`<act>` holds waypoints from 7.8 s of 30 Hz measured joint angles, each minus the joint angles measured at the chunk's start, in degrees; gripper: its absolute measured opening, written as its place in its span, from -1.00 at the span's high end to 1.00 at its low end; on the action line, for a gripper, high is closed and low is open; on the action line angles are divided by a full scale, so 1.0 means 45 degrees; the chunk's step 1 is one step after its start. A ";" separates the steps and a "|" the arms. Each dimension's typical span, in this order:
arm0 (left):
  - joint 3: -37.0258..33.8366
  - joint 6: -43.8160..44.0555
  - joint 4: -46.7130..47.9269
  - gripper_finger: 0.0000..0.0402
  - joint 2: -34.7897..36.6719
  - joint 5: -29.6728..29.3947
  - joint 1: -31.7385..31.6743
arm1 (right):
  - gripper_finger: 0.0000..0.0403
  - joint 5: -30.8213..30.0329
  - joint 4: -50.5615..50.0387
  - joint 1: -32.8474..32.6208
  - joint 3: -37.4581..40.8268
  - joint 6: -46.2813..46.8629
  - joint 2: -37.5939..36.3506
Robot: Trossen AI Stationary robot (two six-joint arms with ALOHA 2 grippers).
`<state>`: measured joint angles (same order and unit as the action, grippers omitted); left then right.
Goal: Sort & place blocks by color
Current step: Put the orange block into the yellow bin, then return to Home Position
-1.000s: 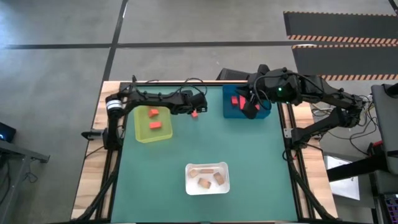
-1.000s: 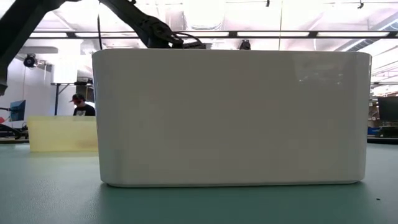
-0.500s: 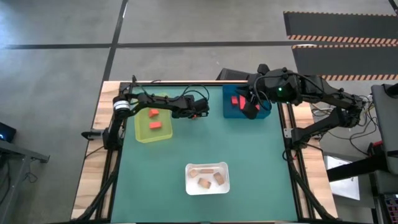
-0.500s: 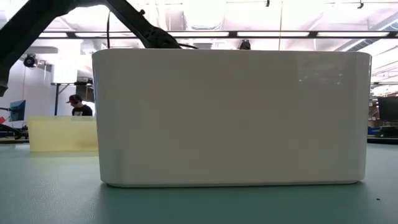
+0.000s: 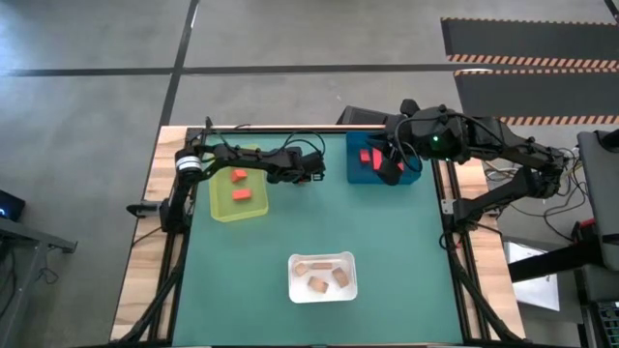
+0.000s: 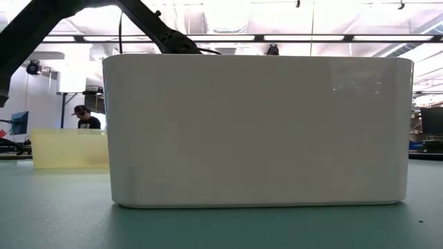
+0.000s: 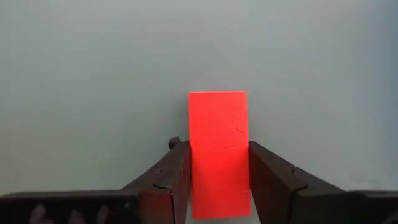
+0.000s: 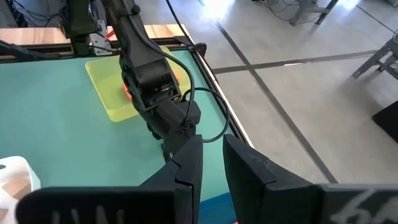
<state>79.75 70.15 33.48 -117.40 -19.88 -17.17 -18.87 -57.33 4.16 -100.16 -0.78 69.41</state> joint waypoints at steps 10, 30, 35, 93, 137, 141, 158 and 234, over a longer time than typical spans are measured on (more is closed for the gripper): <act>0.0017 -0.1310 -0.0017 0.40 0.1601 0.0350 0.0103 | 0.73 0.0294 -0.0136 0.0000 0.0000 0.0264 0.0000; 0.0064 -0.4377 0.6143 0.38 0.7736 0.0284 -0.0249 | 0.73 0.0189 0.1039 0.0000 0.0015 0.0635 0.0029; -0.0860 -0.3637 0.8505 0.38 0.8129 0.0104 -0.0641 | 0.73 0.0185 0.1349 0.0000 0.0015 0.0754 0.0029; -0.5606 -0.1792 0.5773 0.10 0.9855 0.1549 -0.0381 | 0.73 0.2194 0.2595 0.0000 0.1149 0.0129 -0.0177; -1.0314 -1.5985 -0.0927 1.00 2.2259 0.2421 0.5033 | 0.96 0.2582 1.3473 0.0000 1.4309 -0.0378 -0.6882; -1.0970 -1.5685 -0.0821 1.00 2.3447 0.3021 0.5042 | 0.96 0.2482 1.3508 0.0000 1.4515 -0.1484 -0.7324; -1.3834 -1.4686 -0.3259 1.00 2.5382 0.3754 0.5037 | 0.95 0.2480 1.6633 0.0000 1.7817 -0.1720 -0.9490; -1.7665 -1.4685 -0.8574 1.00 2.5343 0.3662 0.5042 | 0.96 0.0180 1.7464 0.0000 2.2119 -0.2509 -1.4882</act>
<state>0.25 4.07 -5.10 -3.36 -3.40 5.52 -18.06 21.26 4.16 -0.62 -12.07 2.44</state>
